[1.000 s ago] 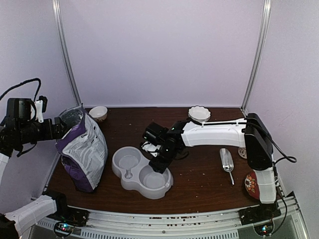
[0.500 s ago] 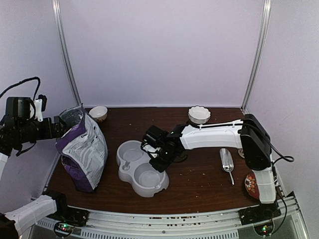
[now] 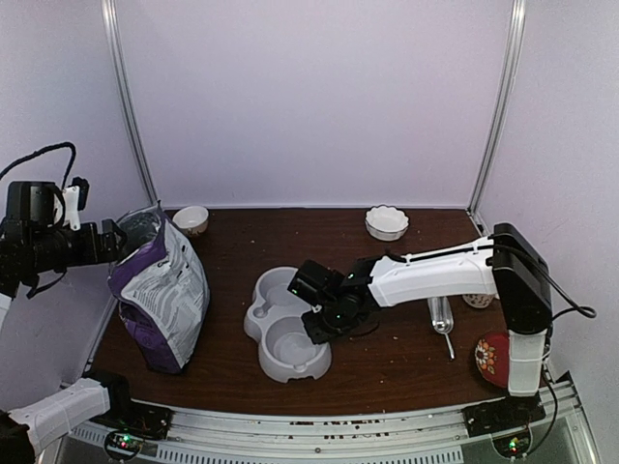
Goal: Serve the pet food
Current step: Adjust the pet food bowl at the center of the board.
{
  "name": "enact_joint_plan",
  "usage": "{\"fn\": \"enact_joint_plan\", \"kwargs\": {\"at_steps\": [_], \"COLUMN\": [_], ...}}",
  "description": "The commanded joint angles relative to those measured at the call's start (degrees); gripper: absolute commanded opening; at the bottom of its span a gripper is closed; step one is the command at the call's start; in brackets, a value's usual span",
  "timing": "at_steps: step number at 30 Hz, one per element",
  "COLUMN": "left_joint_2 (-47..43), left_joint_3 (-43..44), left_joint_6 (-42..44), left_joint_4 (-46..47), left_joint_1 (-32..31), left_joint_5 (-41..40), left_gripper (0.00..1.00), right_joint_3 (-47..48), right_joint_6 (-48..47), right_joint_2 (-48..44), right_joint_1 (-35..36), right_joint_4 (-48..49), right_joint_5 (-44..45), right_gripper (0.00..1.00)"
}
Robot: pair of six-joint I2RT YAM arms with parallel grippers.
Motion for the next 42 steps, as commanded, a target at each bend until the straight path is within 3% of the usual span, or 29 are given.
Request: {"fn": "enact_joint_plan", "kwargs": {"at_steps": [1,15,23,37,42], "left_joint_2": [0.5,0.3,0.6,0.6,1.1], "left_joint_3": [3.1,5.5,6.0,6.0,7.5], "left_joint_6": [1.4,2.3,2.5,3.0,3.5], "left_joint_4": [0.6,-0.7,-0.6,-0.3,-0.4], "left_joint_1": [0.3,0.4,0.3,0.4,0.3], "left_joint_5": [0.2,-0.2,-0.4,-0.4,-0.3], "left_gripper": [0.98,0.98,0.98,0.98,0.98], "right_joint_3": [-1.9,-1.1,-2.1,0.0,0.7], "right_joint_6": [10.4,15.0,17.0,15.6,12.3], "right_joint_2": [0.0,-1.0,-2.0,-2.1,-7.5], "right_joint_1": [2.5,5.6,6.9,6.7,4.6], "right_joint_4": [-1.8,-5.7,-5.5,-7.0,-10.0], "right_joint_5": [0.4,2.1,2.5,2.8,5.5], "right_gripper": [0.08,0.09,0.16,0.42,0.53]}}
